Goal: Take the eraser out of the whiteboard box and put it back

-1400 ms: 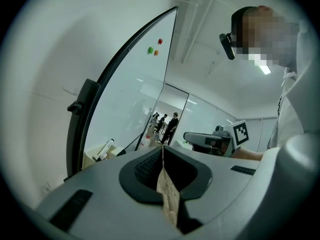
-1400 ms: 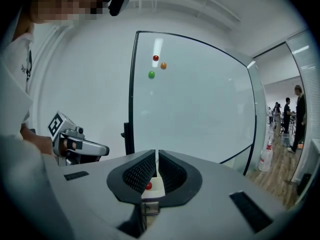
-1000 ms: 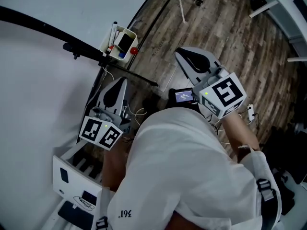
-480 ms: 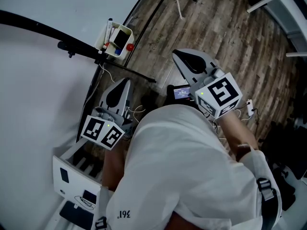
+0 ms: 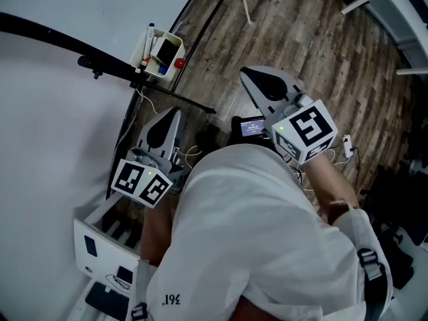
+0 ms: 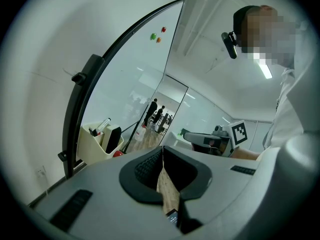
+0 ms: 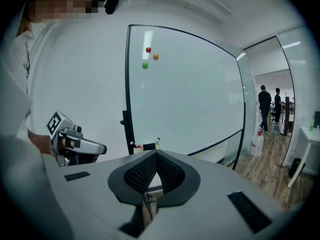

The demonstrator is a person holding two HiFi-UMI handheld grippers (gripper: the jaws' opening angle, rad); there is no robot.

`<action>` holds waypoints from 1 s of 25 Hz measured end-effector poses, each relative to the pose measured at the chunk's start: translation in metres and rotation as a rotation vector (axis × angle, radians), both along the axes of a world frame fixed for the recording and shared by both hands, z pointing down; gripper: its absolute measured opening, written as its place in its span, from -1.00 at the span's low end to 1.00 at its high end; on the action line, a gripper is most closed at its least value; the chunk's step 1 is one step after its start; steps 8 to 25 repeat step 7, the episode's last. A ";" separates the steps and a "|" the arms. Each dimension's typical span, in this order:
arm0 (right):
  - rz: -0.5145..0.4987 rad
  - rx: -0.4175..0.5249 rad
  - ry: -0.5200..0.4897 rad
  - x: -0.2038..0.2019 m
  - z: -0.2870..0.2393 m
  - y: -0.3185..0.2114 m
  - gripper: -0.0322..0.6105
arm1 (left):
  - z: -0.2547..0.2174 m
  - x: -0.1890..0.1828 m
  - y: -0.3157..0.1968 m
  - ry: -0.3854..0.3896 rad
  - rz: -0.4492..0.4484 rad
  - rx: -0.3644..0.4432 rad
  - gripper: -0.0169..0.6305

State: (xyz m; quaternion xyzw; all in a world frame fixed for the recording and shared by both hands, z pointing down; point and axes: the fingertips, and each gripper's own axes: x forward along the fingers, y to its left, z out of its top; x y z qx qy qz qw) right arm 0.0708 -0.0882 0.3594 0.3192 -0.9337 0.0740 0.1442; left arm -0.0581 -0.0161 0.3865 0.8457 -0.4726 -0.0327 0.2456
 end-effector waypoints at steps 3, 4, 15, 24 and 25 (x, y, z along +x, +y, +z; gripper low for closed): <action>0.008 0.001 0.005 -0.002 0.000 0.002 -0.82 | 0.001 -0.002 0.001 0.001 0.009 -0.002 -0.91; 0.010 0.003 0.005 -0.003 0.000 0.002 -0.82 | 0.001 -0.003 0.001 0.002 0.011 -0.002 -0.91; 0.015 0.007 0.004 -0.005 -0.001 0.003 -0.82 | 0.001 -0.006 0.002 0.003 0.018 -0.002 -0.91; 0.015 0.007 0.004 -0.005 -0.001 0.003 -0.82 | 0.001 -0.006 0.002 0.003 0.018 -0.002 -0.91; 0.015 0.007 0.004 -0.005 -0.001 0.003 -0.82 | 0.001 -0.006 0.002 0.003 0.018 -0.002 -0.91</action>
